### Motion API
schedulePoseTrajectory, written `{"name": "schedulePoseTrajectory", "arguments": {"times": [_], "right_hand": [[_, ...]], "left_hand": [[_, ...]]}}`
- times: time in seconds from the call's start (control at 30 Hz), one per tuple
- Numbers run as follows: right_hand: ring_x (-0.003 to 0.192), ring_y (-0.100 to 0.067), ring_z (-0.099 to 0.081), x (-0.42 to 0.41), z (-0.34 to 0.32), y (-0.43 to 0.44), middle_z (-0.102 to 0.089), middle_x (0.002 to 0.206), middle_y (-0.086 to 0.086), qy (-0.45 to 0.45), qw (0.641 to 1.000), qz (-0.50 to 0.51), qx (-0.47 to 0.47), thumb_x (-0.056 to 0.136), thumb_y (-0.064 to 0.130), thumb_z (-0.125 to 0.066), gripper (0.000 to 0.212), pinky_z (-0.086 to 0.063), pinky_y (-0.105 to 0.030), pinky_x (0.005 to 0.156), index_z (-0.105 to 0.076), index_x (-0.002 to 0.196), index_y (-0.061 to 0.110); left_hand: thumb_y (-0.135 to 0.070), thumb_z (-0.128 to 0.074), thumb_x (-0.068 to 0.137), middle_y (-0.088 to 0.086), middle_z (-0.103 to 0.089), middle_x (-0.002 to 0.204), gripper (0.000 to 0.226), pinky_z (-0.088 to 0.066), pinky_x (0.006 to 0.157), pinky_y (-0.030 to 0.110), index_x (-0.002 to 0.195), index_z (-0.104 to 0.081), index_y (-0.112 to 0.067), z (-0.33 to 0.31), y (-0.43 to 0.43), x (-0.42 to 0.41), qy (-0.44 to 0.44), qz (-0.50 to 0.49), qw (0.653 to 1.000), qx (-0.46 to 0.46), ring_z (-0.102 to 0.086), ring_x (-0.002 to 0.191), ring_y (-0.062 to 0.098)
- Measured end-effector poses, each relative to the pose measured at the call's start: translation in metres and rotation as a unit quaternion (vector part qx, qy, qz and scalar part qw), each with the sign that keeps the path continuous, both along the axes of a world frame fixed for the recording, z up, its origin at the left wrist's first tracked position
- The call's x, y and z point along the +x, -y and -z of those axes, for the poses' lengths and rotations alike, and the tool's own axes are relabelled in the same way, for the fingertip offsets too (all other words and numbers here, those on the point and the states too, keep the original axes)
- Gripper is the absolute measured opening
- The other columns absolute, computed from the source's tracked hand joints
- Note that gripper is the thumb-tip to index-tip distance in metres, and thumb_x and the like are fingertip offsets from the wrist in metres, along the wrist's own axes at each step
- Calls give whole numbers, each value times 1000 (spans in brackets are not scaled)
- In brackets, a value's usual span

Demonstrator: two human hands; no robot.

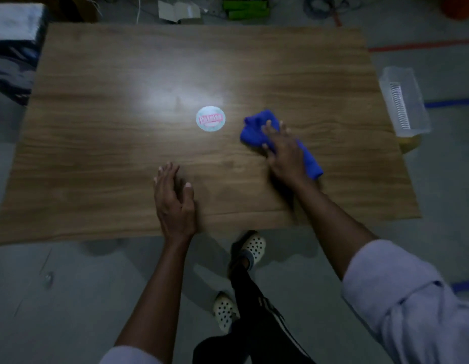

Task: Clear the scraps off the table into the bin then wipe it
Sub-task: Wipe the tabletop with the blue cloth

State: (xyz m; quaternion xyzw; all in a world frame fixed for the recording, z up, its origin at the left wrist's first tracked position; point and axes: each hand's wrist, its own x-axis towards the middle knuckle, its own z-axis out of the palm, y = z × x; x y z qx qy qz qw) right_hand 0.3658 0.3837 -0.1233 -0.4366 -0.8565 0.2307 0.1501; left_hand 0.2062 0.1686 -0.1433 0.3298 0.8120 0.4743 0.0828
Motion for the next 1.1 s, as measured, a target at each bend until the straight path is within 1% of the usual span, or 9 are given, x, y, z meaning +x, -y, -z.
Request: {"name": "schedulePoseTrajectory", "arguments": {"times": [0.17, 0.27, 0.37, 0.5, 0.57, 0.63, 0.77, 0.93, 1.1], "right_hand": [[144, -34, -39, -1, 0, 141, -53, 147, -11, -62, 979, -186, -59, 72, 10, -38, 69, -24, -42, 123, -60, 138, 6], [142, -25, -41, 16, -23, 166, -56, 145, -9, -73, 968, -208, -117, 76, -3, -50, 61, -32, -43, 119, -63, 135, 8], [135, -26, -52, 35, -51, 138, -57, 144, -9, -52, 986, -115, -110, 92, 3, -59, 47, -35, -32, 110, -60, 138, 14], [141, -36, -42, 41, -45, 99, -45, 154, -13, -19, 991, 115, -59, 100, 13, -56, 46, -32, -38, 112, -51, 146, 10], [147, -40, -34, 29, -28, 106, -42, 155, -17, 9, 991, 119, -57, 98, 12, -51, 48, -27, -44, 119, -49, 146, 3], [140, -47, -40, 13, -7, 133, -51, 147, -21, -18, 995, 88, -42, 89, 11, -52, 51, -30, -51, 117, -56, 138, -2], [143, -36, -42, -2, -27, 187, -54, 147, -13, -75, 991, -12, -112, 94, 13, -48, 48, -29, -43, 119, -57, 140, 6], [138, -32, -48, 19, -51, 145, -54, 146, -15, -123, 975, 160, -91, 99, 24, -47, 48, -37, -35, 109, -54, 142, 3], [146, -42, -33, 18, -12, 137, -46, 152, -17, -58, 981, 174, -65, 98, 16, -45, 48, -19, -47, 122, -53, 143, 1]], "left_hand": [[-54, -41, 92, 14, -27, 165, 82, -12, 127, 38, 155, -34, -3, -16, 11, 10, 84, 43, 994, -45, -16, 155, 26], [-62, -36, 90, 13, -21, 167, 88, -10, 127, 42, 156, -31, -4, -19, 27, 14, 65, 83, 990, -93, -10, 157, 27], [-66, -35, 86, 10, -19, 168, 93, -3, 127, 41, 157, -30, -6, -16, 31, 14, 59, 104, 988, -98, -7, 157, 25], [-71, -33, 82, 4, -15, 169, 98, 16, 120, 30, 159, -26, -12, -12, 29, 14, 38, 100, 986, -130, 0, 158, 18], [-72, -33, 81, 5, -14, 170, 99, 19, 117, 28, 159, -25, -13, -10, 28, 14, 35, 100, 985, -138, 1, 158, 18], [-72, -34, 81, 6, -13, 170, 99, 21, 116, 26, 159, -25, -12, -8, 28, 12, 26, 99, 985, -140, 2, 158, 19], [-72, -32, 81, 7, -13, 170, 99, 25, 113, 20, 158, -26, -10, -9, 30, 12, 21, 110, 984, -140, 2, 157, 19], [-73, -36, 80, 5, -13, 170, 98, 20, 117, 26, 158, -28, -13, -11, 29, 11, 34, 113, 985, -127, 5, 152, 8], [-69, -37, 84, 4, -14, 169, 93, 24, 115, 21, 158, -30, -12, -8, 32, 12, -12, 129, 983, -128, 4, 154, 11]]}}
